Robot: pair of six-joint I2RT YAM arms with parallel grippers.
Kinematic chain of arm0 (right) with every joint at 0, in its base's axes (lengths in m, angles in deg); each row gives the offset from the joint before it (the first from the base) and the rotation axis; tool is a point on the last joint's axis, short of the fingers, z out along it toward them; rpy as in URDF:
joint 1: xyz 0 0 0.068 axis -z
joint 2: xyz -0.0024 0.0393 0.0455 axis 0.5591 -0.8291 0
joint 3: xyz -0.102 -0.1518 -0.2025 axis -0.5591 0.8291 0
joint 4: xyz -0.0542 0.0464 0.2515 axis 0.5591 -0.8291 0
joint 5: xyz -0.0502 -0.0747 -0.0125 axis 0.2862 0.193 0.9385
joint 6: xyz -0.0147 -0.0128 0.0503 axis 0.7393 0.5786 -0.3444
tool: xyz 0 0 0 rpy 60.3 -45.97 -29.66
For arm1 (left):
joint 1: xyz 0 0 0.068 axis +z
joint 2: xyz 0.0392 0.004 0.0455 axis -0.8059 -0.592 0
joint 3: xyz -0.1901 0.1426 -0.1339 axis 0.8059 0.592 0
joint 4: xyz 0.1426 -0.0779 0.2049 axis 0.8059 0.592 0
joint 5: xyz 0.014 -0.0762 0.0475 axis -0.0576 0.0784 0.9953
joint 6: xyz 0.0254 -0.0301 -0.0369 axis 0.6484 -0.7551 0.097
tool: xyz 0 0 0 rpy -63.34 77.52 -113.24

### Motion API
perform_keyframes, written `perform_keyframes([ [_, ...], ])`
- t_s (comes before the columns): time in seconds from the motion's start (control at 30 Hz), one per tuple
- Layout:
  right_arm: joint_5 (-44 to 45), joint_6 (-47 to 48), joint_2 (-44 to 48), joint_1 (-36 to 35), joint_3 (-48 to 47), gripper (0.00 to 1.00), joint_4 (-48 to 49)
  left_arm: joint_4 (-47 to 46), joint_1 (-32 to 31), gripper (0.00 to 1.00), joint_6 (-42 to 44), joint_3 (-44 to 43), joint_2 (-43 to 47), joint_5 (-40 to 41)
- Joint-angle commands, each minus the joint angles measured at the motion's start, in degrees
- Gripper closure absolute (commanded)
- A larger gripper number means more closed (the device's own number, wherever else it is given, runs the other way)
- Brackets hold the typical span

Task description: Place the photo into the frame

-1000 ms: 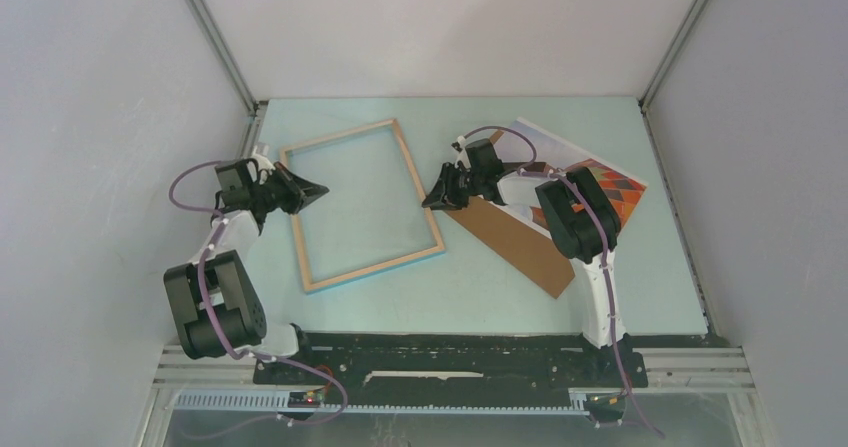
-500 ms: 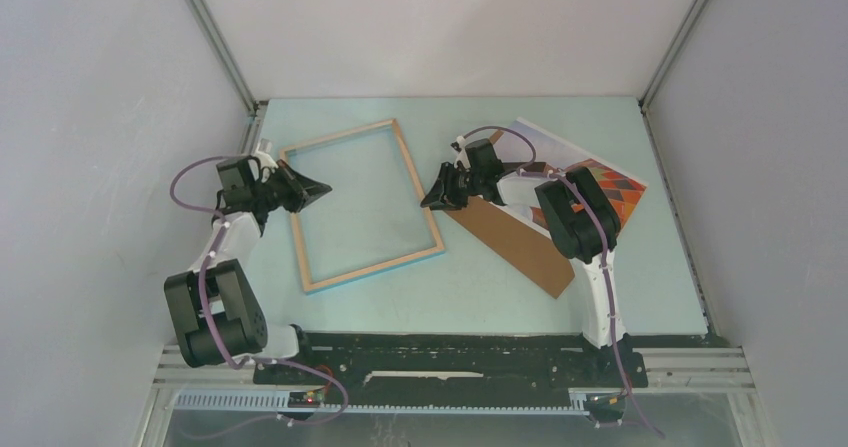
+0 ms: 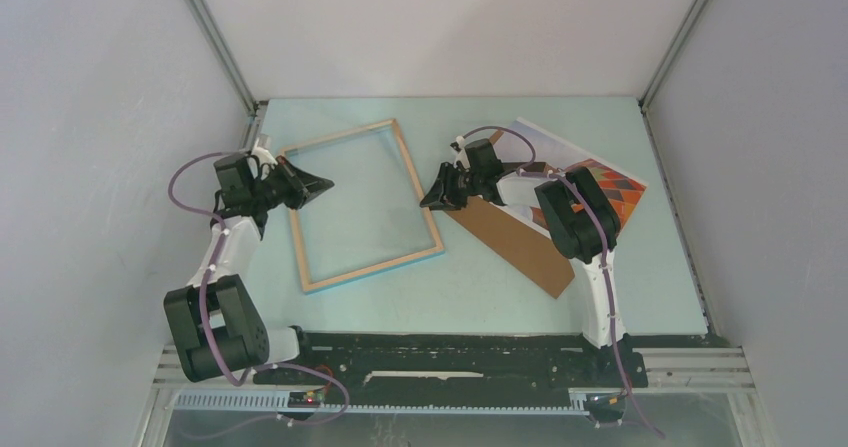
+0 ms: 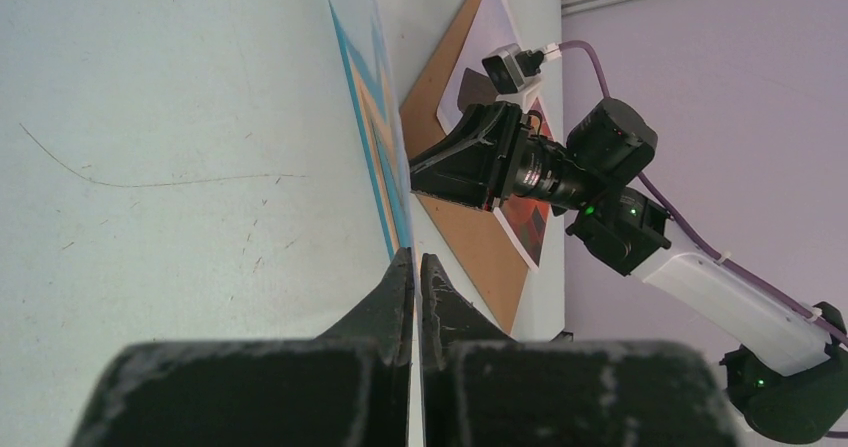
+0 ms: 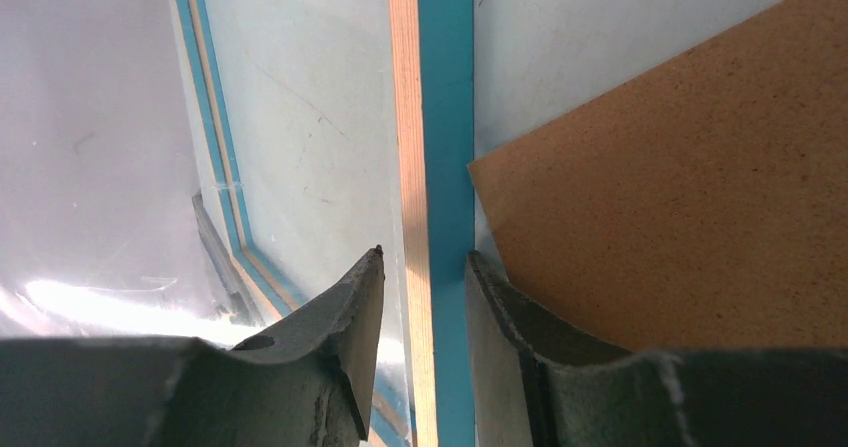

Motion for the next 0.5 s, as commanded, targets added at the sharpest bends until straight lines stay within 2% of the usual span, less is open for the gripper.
perform_keyframes([
  [0.0,-1.24,-0.83,-0.34,-0.31,-0.04,0.58,2.34,-3.09,-0.65,1.00,-0.44,-1.14,0.69,-2.49],
  [0.47,-1.32,-1.54,-0.11,0.11,0.62,0.56,2.77,-3.59,-1.76,1.00,-1.59,-3.14,0.07,-2.91],
])
